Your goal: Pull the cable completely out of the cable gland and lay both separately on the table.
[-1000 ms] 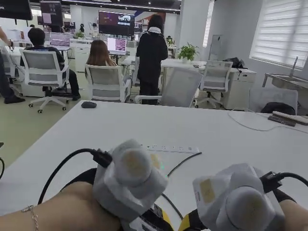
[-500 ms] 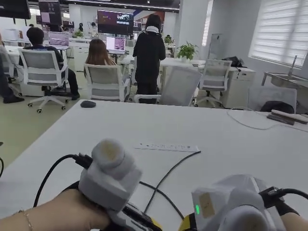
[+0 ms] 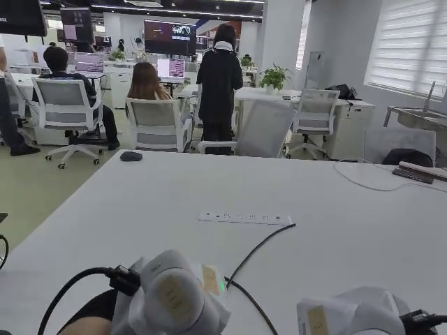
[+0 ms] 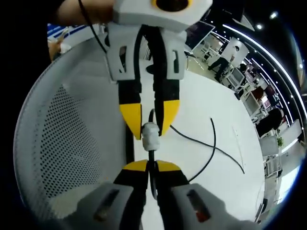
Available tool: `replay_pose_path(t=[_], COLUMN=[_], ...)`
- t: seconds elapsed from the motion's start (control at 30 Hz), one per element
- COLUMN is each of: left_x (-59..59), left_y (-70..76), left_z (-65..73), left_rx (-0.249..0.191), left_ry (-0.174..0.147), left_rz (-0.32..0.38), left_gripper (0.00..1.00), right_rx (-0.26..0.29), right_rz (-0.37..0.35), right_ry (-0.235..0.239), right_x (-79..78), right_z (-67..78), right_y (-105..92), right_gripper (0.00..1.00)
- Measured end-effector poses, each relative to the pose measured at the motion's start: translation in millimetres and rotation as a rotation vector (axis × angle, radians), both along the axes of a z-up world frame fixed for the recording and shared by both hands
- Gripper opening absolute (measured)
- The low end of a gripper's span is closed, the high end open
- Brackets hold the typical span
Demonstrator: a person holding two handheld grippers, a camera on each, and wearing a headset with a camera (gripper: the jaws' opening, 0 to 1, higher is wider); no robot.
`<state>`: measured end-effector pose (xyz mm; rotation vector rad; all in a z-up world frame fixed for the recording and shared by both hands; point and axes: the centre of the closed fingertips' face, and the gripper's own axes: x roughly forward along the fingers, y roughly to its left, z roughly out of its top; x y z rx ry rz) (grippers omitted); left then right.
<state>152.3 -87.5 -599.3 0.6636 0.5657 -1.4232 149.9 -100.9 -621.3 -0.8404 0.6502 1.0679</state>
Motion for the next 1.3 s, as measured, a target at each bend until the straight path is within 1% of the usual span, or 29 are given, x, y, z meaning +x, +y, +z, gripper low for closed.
replay_pose_path(t=[0.03,0.1,0.17,0.2,0.33,0.4,0.43,0.53,0.63,0.73,0.83,0.9,1.03,1.17,1.23,1.3], left_x=[-0.8,-0.9,4.4,7.6,12.1,18.9,23.1,30.1,35.7,41.7,44.5,45.1,47.7,49.0,50.6,52.0], left_y=[1.6,2.7,9.5,11.8,15.6,21.0,24.3,28.6,33.0,39.9,44.5,46.2,52.5,57.4,59.3,61.7], left_z=[-1.0,-1.1,-4.1,-5.0,-4.5,-7.8,-9.3,-10.6,-10.6,-12.8,-12.1,-12.0,-14.4,-14.0,-13.1,-12.2], left_rx=[0.010,0.014,0.052,0.060,0.056,0.085,0.102,0.114,0.117,0.137,0.133,0.134,0.153,0.154,0.153,0.149], left_ry=[0.002,-0.002,-0.035,-0.051,-0.053,-0.071,-0.092,-0.106,-0.109,-0.126,-0.120,-0.120,-0.132,-0.132,-0.137,-0.135], left_rz=[-0.009,-0.009,-0.008,-0.007,0.002,0.016,0.017,0.030,0.047,0.059,0.074,0.082,0.089,0.103,0.111,0.122], left_gripper=[0.17,0.17,0.17,0.17,0.17,0.16,0.16,0.16,0.16,0.16,0.16,0.16,0.16,0.16,0.16,0.16], right_rx=[0.016,0.025,0.006,0.004,0.023,0.025,0.025,0.045,0.050,0.033,0.018,0.010,-0.021,-0.043,-0.064,-0.084], right_rz=[-0.002,-0.011,-0.014,-0.021,-0.049,-0.069,-0.076,-0.128,-0.157,-0.191,-0.233,-0.249,-0.288,-0.328,-0.340,-0.355], right_ry=[0.011,0.009,-0.005,-0.007,-0.005,-0.007,-0.011,-0.015,-0.012,-0.014,-0.016,-0.015,-0.019,-0.014,-0.015,-0.013], right_x=[-1.5,-0.9,1.2,2.5,5.0,6.7,7.3,9.3,9.1,10.0,11.3,11.9,15.5,19.0,20.0,20.9], right_z=[0.1,0.6,0.1,0.5,4.2,4.0,3.9,4.9,3.4,0.1,-3.0,-4.8,-11.4,-19.9,-24.0,-29.5], right_y=[1.9,1.9,-2.1,-4.0,-9.7,-14.4,-16.5,-24.1,-32.5,-46.5,-63.7,-70.4,-86.7,-102.3,-109.4,-117.4], right_gripper=[0.03,0.03,0.03,0.03,0.03,0.03,0.02,0.02,0.02,0.02,0.03,0.03,0.03,0.03,0.03,0.03])
